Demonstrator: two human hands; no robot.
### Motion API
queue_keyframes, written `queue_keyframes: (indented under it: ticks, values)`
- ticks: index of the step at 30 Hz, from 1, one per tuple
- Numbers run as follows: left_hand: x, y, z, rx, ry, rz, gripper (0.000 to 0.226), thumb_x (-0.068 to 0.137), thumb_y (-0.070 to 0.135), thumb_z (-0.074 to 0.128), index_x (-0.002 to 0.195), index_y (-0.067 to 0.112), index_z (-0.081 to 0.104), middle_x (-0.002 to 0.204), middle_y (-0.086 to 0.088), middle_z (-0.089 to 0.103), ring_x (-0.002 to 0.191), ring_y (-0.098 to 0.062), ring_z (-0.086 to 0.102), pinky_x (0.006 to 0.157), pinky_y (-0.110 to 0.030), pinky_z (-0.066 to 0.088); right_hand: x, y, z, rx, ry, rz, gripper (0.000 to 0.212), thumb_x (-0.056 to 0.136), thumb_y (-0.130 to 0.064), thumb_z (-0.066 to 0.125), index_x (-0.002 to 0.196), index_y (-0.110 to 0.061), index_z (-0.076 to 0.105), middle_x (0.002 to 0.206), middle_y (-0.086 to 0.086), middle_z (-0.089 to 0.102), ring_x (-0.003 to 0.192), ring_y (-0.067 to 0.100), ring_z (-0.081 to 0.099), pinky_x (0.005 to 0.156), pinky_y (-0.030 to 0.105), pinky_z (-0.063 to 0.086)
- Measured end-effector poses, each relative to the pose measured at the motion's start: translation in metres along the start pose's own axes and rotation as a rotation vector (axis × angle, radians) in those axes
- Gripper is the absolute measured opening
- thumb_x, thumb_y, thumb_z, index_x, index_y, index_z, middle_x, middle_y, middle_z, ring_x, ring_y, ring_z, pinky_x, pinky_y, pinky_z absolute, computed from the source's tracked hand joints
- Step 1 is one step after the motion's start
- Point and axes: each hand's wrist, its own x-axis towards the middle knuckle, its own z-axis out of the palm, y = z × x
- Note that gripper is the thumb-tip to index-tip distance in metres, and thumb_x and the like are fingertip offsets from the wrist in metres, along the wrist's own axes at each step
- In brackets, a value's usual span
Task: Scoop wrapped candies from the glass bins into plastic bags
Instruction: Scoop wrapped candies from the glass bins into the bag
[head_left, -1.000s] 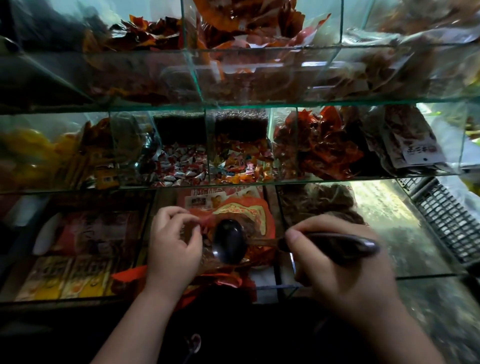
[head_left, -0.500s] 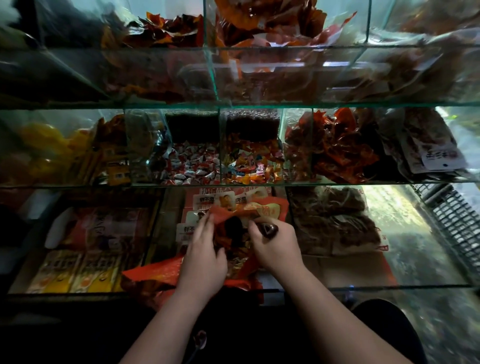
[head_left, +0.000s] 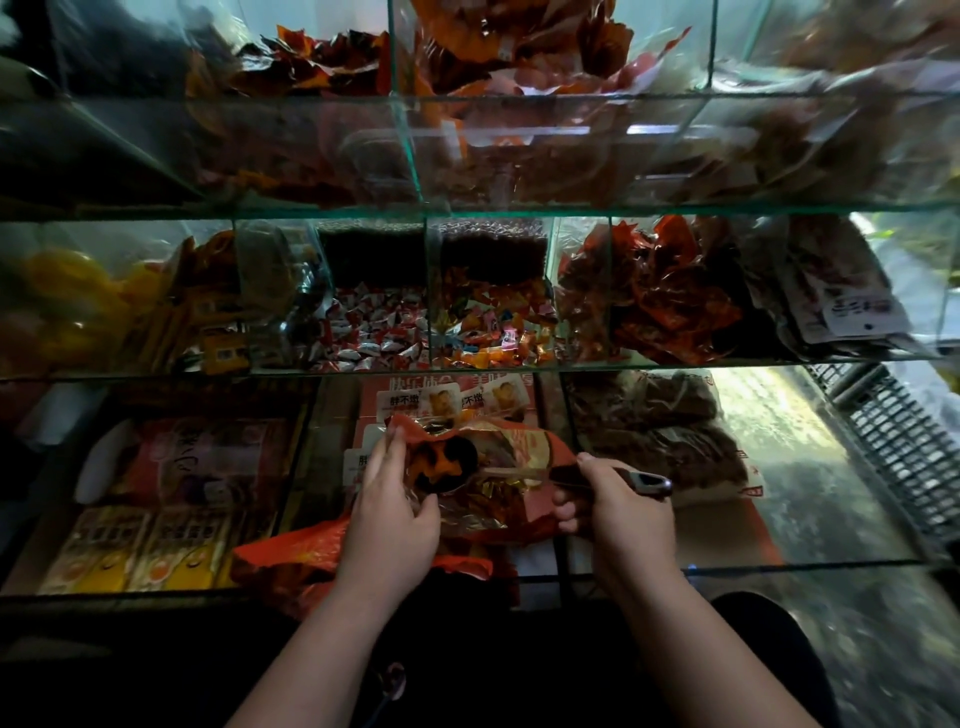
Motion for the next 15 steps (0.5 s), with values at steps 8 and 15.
queue_keyframes:
  ticks: [8, 15]
  values:
    - [-0.003, 0.005, -0.004, 0.069, 0.195, 0.097, 0.078, 0.091, 0.023, 0.07, 0.157, 0.025, 0.028, 0.159, 0.024, 0.014, 0.151, -0.01, 0.012, 0.116, -0.031, 0.016, -0.02, -0.013, -0.028, 0.079, -0.079, -0.054, 0.026, 0.098, -0.02, 0.063, 0.078, -0.007, 0.073, 0.062, 0.023, 0.065, 0.042, 0.021, 0.057, 0.036, 0.027, 0.044]
    - [-0.002, 0.014, 0.004, 0.232, 0.181, 0.227, 0.065, 0.095, 0.034, 0.063, 0.153, 0.02, 0.036, 0.162, 0.005, 0.026, 0.152, -0.017, 0.012, 0.125, -0.043, 0.011, -0.036, -0.032, -0.049, 0.142, -0.099, -0.042, 0.02, 0.101, -0.019, 0.056, 0.097, -0.001, 0.064, 0.06, 0.021, 0.063, 0.039, 0.019, 0.052, 0.035, 0.023, 0.04]
